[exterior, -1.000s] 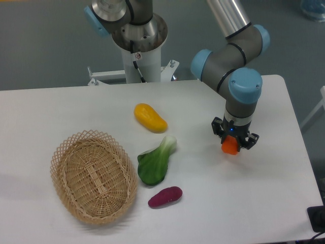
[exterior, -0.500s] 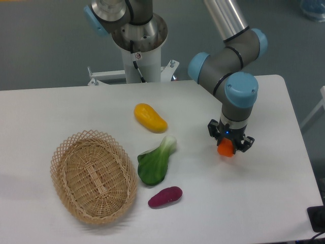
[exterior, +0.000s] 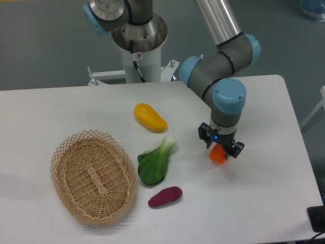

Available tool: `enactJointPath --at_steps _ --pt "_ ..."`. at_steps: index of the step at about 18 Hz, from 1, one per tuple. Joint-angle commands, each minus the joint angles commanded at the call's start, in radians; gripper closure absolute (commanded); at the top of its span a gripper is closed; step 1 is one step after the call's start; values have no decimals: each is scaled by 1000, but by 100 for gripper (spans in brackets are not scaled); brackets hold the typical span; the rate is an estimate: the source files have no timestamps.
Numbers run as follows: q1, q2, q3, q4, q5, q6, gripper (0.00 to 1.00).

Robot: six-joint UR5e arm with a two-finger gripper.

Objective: Place the orange on the table
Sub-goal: 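Carry the held orange with the gripper toward the bok choy, lowering it, then open the gripper to release the orange onto the table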

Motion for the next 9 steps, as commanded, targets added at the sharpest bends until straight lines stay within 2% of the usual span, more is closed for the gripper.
enactJointPath --at_steps 4,9 --pt "15 20 23 -8 -2 9 0" --pt "103 34 47 -11 -14 32 0"
